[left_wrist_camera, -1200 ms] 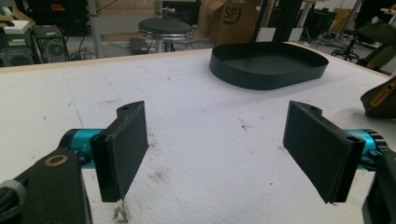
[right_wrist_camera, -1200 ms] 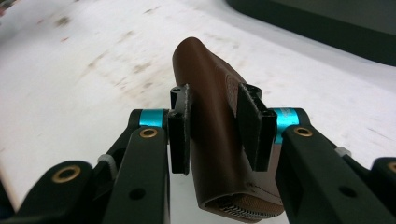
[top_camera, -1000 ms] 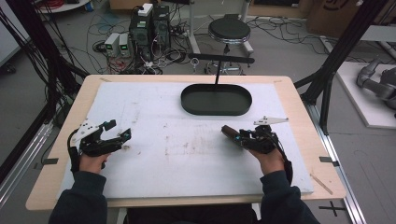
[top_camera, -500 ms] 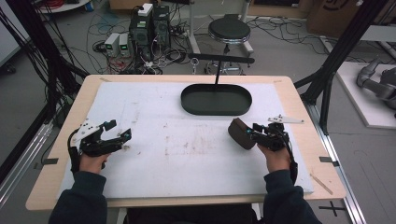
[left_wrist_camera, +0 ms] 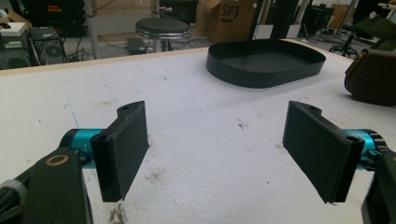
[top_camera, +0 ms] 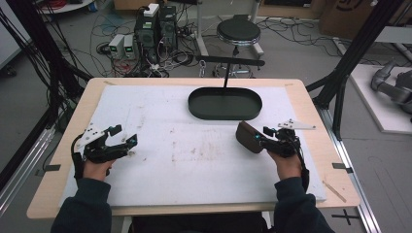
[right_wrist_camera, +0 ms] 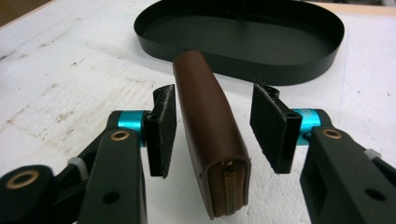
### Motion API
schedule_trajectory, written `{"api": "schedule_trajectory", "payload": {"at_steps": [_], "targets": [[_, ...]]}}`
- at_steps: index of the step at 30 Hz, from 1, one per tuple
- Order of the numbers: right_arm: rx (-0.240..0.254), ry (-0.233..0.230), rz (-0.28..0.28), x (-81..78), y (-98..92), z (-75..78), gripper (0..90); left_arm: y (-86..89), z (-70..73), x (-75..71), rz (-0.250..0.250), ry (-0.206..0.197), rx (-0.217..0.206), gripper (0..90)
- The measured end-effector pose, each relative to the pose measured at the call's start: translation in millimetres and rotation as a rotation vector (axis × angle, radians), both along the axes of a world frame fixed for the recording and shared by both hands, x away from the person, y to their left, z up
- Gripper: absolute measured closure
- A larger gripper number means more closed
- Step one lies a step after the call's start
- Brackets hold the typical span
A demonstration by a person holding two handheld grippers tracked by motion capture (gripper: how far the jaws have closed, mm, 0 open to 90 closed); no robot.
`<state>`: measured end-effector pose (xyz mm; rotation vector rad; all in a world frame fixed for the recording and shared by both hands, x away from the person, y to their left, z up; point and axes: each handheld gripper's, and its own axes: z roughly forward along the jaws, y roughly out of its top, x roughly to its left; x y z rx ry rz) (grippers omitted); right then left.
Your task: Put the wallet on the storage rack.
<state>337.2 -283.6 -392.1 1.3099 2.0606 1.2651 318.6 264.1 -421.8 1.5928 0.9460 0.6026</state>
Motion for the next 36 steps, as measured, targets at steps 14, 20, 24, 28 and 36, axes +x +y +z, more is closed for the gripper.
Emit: {"api": "schedule_trajectory", "payload": {"at_steps": [14, 20, 24, 28, 36], "targets": [[-0.181, -0.052, 0.129, 10.8, 16.1, -17.0, 29.3, -2.3, 0.0, -0.6, -0.012, 0.0, 0.01, 22.3], [-0.193, -0.037, 0.159, 11.0, 15.7, -15.7, 61.3, -2.9, 0.1, -1.3, -0.011, -0.002, 0.013, 22.3], [-0.186, -0.031, 0.16, 11.2, 15.5, -14.6, 64.4, -2.7, 0.0, -0.9, -0.013, -0.002, 0.014, 22.3], [-0.141, -0.048, 0.163, 14.9, 20.3, -1.6, 65.2, -2.4, -0.4, -0.3, -0.015, -0.001, 0.016, 22.3], [-0.129, -0.1, 0.158, 42.5, 39.2, 21.5, 65.2, -1.8, -0.6, -0.3, -0.014, -0.002, 0.009, 22.3]]}}
